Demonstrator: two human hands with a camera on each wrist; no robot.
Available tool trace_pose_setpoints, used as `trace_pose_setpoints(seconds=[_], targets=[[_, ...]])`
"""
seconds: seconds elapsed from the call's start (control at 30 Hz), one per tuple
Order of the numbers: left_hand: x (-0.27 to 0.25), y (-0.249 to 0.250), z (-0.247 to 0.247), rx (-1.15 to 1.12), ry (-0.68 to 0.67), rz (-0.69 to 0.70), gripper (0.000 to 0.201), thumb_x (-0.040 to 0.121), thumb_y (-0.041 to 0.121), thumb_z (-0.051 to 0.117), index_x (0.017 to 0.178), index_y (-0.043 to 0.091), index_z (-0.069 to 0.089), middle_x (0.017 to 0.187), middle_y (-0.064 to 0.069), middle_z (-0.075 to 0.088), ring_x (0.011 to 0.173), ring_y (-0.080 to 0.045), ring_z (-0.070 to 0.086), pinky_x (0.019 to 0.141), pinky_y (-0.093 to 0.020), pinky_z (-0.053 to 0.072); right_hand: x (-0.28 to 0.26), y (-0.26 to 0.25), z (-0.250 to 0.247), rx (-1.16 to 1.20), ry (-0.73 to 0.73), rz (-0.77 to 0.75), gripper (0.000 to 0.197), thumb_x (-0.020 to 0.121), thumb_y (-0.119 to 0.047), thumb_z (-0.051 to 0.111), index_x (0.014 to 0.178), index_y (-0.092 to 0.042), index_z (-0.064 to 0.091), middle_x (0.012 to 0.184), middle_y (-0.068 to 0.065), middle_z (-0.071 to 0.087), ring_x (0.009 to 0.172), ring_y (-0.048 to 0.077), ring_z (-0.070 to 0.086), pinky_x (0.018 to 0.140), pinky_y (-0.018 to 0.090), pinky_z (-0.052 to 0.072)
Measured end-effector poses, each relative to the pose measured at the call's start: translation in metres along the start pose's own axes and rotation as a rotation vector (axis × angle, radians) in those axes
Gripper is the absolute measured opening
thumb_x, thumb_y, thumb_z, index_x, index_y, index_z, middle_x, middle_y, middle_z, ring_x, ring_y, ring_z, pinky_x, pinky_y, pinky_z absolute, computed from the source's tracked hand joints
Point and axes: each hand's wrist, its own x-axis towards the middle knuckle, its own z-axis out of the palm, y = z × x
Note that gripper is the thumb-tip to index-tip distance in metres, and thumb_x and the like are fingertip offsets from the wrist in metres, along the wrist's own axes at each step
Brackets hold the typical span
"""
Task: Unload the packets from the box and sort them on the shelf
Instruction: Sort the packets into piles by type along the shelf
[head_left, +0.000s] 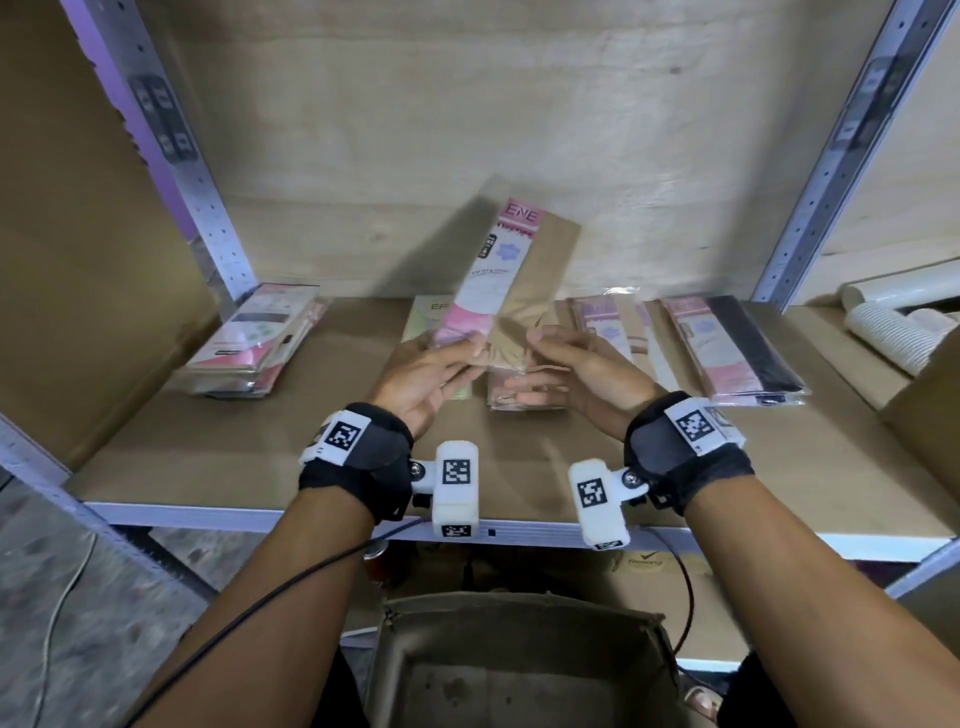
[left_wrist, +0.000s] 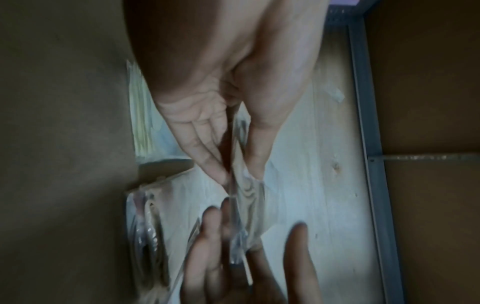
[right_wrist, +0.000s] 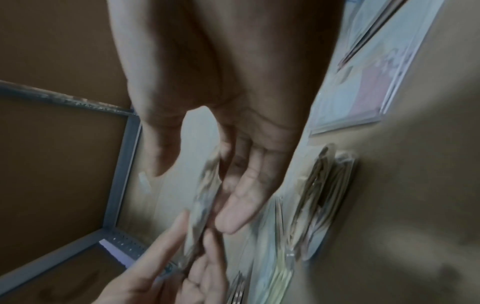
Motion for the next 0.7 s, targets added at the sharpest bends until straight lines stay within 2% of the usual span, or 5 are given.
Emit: trace_pose_setpoints(seconds=[0.13, 0.2, 0.3, 0.47, 0.7], targets=[[-0.001, -0.008, 0.014, 0.076, 0.046, 0.0, 0.027, 0.082, 0.002, 0.077, 0.105, 0.008, 0.064, 0.099, -0.009, 0.074, 0.082, -0.016, 0.065, 0.068, -0.019, 0.052, 0.003, 0.004, 0.002, 0.037, 0.035, -0.039, 0.035, 0.088, -0.003, 0.068, 0.12, -0.003, 0.055, 0.119, 0.021, 0.068, 0.11, 0.042, 0.065, 0.073, 0.035, 0.061], [-0.001, -0.009, 0.018, 0.117, 0.055, 0.019, 0.033, 0.081, -0.001, 0.077, 0.108, 0.007, 0.061, 0.104, -0.013, 0.072, 0.082, -0.017, 0.065, 0.067, -0.019, 0.05, 0.004, 0.003, -0.001, 0.007, 0.051, -0.038, 0.032, 0.087, 0.003, 0.066, 0.117, -0.001, 0.055, 0.125, 0.025, 0.064, 0.11, 0.043, 0.064, 0.077, 0.036, 0.062], [-0.002, -0.007, 0.019, 0.236, -0.006, 0.035, 0.036, 0.08, 0.0, 0.078, 0.111, 0.006, 0.062, 0.104, -0.009, 0.075, 0.08, -0.017, 0.073, 0.067, -0.021, 0.053, 0.004, 0.002, -0.008, -0.046, 0.061, -0.016, 0.039, 0.086, 0.006, 0.067, 0.122, 0.005, 0.054, 0.117, 0.023, 0.063, 0.104, 0.041, 0.063, 0.077, 0.034, 0.062], [0.006, 0.004, 0.006, 0.24, -0.017, 0.047, 0.033, 0.089, 0.028, 0.072, 0.118, 0.014, 0.067, 0.109, -0.001, 0.077, 0.101, -0.018, 0.073, 0.078, -0.024, 0.059, -0.001, -0.003, -0.025, -0.194, -0.028, 0.084, 0.032, 0.087, 0.002, 0.065, 0.118, -0.005, 0.062, 0.108, 0.012, 0.07, 0.098, 0.028, 0.069, 0.079, 0.031, 0.061], [0.022, 0.023, -0.032, 0.095, 0.149, 0.129, 0.043, 0.086, 0.047, 0.072, 0.12, 0.02, 0.066, 0.109, 0.001, 0.077, 0.1, -0.012, 0.072, 0.088, -0.025, 0.054, -0.016, -0.01, -0.055, -0.398, -0.024, 0.162, 0.03, 0.086, -0.002, 0.061, 0.115, -0.004, 0.066, 0.097, 0.015, 0.072, 0.078, 0.019, 0.067, 0.07, 0.028, 0.058]])
